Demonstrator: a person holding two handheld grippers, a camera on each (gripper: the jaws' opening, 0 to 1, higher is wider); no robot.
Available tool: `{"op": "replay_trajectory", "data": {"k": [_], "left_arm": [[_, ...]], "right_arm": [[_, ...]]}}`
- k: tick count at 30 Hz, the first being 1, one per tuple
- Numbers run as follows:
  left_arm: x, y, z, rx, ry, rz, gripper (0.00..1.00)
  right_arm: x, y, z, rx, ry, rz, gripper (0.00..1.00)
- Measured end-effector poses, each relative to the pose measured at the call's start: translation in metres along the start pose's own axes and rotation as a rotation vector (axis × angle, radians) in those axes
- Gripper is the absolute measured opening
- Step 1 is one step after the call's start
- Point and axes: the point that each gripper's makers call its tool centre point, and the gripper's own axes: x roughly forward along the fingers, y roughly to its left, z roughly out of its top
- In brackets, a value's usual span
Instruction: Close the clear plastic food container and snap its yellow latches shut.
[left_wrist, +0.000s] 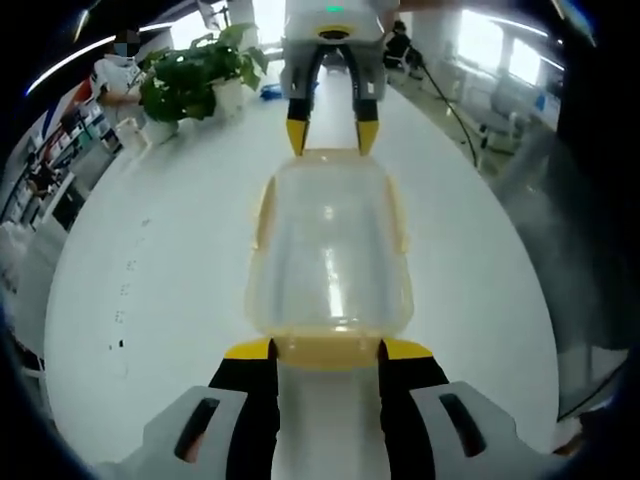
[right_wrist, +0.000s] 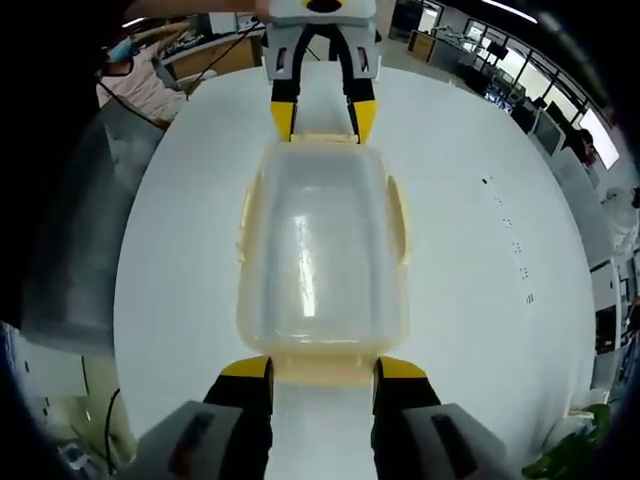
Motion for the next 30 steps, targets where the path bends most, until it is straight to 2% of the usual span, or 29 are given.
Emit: {"op": "replay_trajectory", "data": {"k": [7,15,22,25,26,28,30], "left_arm": [[0.001,-0.005,0.0,-0.018,-0.017,-0.017,0.36],[0.001,-0.01,0.002,-0.029,-0.034,-0.019,0.36],[-0.001,-0.015,0.0,-0.051,-0.074,-0.008,0.37],[0.001,-0.015,-0.006,-0.055,-0.081,0.0,0.39],[0.003,-0.016,-0.009,-0.06,-0.072,0.002,0.42],[0.003,-0.02,-0.015,-0.083,-0.067,-0.014,0.45],[-0.002,-0.017,-0.019,-0.089,-0.069,-0.002,0.44]], "right_arm": [[0.007,0.001,-0.002,-0.01,0.002,0.009,0.36],[0.006,0.001,-0.002,-0.011,-0.007,0.02,0.36],[0.006,0.001,-0.003,-0.043,-0.026,-0.006,0.38],[0.012,0.004,-0.01,0.0,-0.018,0.006,0.52],[0.012,0.006,-0.012,0.003,-0.012,0.012,0.52],[0.009,0.002,-0.013,0.008,-0.032,0.006,0.49],[0.002,0.002,-0.007,0.046,-0.091,0.009,0.49]]}}
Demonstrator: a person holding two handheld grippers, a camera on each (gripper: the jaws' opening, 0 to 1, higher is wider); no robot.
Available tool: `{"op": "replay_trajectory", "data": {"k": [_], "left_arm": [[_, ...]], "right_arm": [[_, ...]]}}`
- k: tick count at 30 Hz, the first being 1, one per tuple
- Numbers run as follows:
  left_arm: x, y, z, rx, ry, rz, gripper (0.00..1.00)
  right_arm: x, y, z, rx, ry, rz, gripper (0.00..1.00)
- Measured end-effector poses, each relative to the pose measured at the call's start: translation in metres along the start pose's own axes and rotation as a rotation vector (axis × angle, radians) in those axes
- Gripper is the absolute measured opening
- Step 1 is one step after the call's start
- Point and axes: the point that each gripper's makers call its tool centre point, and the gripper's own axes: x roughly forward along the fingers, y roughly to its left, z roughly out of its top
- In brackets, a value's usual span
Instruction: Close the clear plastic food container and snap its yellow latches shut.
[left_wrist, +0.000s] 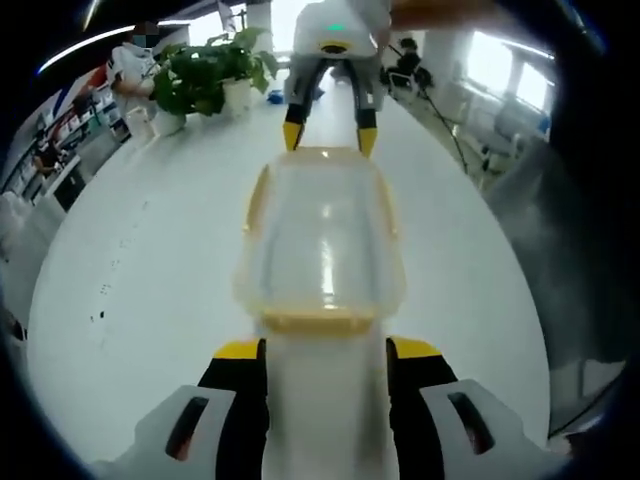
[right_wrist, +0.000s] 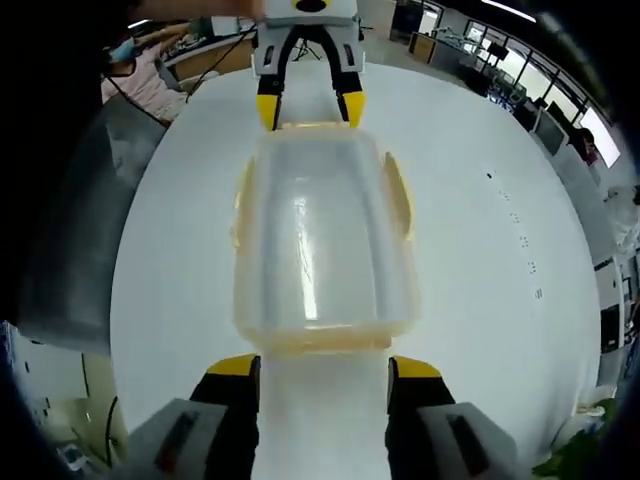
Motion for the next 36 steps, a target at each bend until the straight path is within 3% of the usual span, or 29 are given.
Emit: {"op": "replay_trajectory", "data": {"k": [2,3,5,10,18,24,36], "left_arm": [[-0.007,0.005,0.003,-0.023,-0.024,0.02,0.43],[-0.012,0.008,0.009,-0.05,-0.057,0.032,0.42],[-0.018,0.01,0.019,-0.066,-0.107,0.039,0.39],[-0.028,0.008,0.042,-0.103,-0.195,0.034,0.36],[-0.017,0.004,0.044,-0.082,-0.18,0.046,0.32],[-0.007,0.001,0.061,-0.069,-0.214,0.036,0.32],[0.016,0.0,0.083,-0.023,-0.227,-0.007,0.31]], "right_arm": [[-0.009,-0.001,0.012,0.028,-0.076,0.004,0.47],[-0.013,-0.002,0.01,0.025,-0.067,0.007,0.45],[-0.019,-0.003,0.02,0.046,-0.136,0.019,0.4],[-0.028,-0.008,0.032,0.066,-0.208,0.024,0.37],[-0.019,0.0,0.038,0.031,-0.209,0.039,0.31],[-0.011,0.003,0.057,0.007,-0.233,0.051,0.3],[0.001,0.009,0.094,-0.046,-0.258,0.07,0.28]]}}
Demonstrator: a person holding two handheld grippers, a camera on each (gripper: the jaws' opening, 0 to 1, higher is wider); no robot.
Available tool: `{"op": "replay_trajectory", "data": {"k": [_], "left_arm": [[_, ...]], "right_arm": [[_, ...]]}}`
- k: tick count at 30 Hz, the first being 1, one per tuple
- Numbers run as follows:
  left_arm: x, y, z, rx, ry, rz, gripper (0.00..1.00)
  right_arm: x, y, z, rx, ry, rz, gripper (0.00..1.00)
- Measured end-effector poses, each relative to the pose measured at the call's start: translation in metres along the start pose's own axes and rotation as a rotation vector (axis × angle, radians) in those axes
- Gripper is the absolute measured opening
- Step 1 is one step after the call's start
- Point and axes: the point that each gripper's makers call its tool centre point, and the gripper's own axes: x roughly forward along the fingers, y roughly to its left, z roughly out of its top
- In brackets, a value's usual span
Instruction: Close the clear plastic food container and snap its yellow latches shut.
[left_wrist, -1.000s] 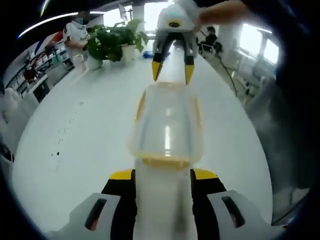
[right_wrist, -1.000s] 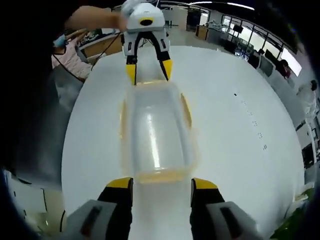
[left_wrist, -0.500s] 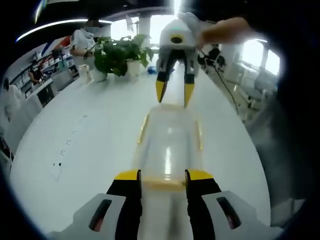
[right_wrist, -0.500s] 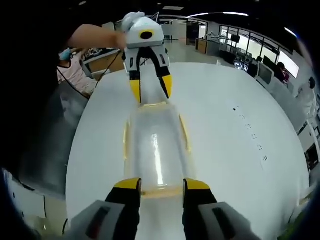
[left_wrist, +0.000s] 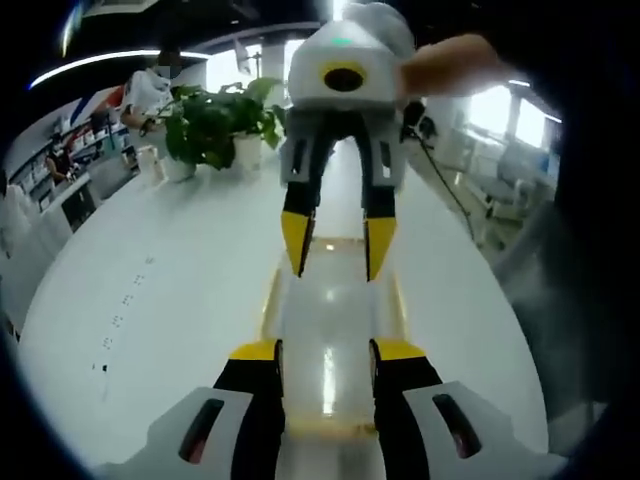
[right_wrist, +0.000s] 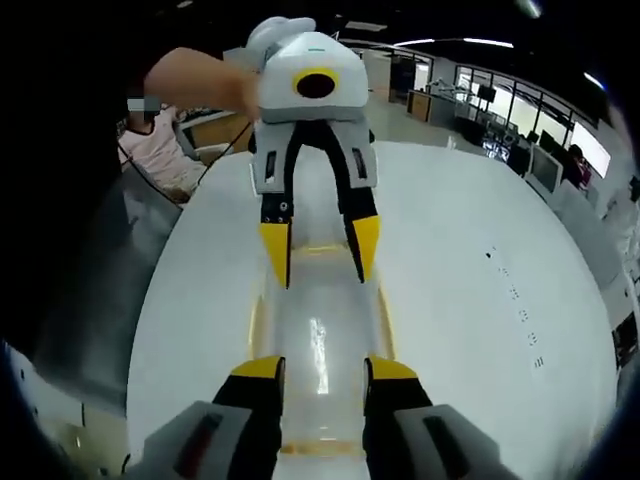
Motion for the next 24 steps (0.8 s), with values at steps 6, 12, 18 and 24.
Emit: {"op": "replay_trajectory", "data": {"k": [6,12,18,24], "left_arm": [[0.005,-0.001,0.001,-0.003,0.002,-0.01,0.3],[0.012,-0.003,0.01,0.002,-0.012,-0.005,0.31],[0.018,-0.011,0.015,0.034,0.001,0.004,0.31],[0.026,-0.017,0.012,0.053,0.019,-0.001,0.31]], "right_arm": [[0.0,-0.001,0.005,-0.015,-0.004,0.0,0.28],[0.004,-0.003,0.009,-0.025,-0.009,0.002,0.29],[0.006,-0.01,0.014,-0.028,-0.026,0.007,0.31],[0.008,-0.013,0.016,-0.019,-0.028,0.025,0.35]]}}
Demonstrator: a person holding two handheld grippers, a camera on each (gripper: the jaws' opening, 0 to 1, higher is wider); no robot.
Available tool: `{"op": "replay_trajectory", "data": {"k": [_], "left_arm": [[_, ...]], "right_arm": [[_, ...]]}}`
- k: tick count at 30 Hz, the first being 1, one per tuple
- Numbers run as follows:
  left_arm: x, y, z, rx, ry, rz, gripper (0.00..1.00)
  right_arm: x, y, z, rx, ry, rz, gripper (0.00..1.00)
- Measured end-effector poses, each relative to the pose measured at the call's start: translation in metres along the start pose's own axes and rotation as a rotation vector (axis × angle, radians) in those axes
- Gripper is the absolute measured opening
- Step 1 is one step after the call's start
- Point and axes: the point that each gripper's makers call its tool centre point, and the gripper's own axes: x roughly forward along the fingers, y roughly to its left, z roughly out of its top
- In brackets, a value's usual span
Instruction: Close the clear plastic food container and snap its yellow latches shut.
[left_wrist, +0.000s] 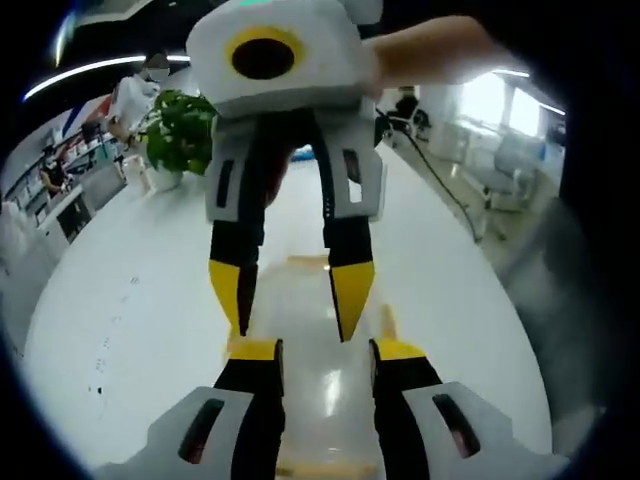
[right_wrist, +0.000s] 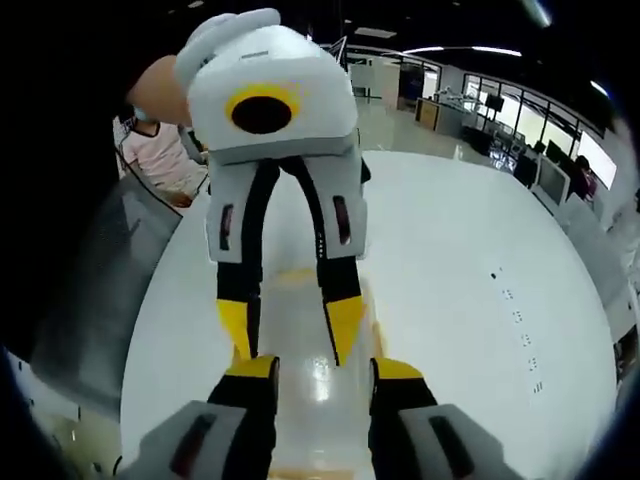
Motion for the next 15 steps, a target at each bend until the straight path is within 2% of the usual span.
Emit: {"op": "replay_trajectory", "data": {"k": [6,9,10,15], "left_arm": [[0.002,-0.006,0.001,0.013,0.0,0.005,0.33],[0.001,-0.008,-0.005,0.062,0.039,0.03,0.32],[0.002,-0.01,-0.002,0.059,0.021,0.029,0.31],[0.003,-0.012,0.001,0.076,0.026,0.066,0.31]], "right_arm": [[0.002,-0.005,-0.002,-0.013,0.023,0.007,0.38],[0.001,-0.005,0.003,0.003,0.01,0.015,0.39],[0.001,-0.005,0.004,0.003,0.012,0.019,0.4],[0.005,-0.01,-0.002,-0.009,0.051,0.023,0.45]]}}
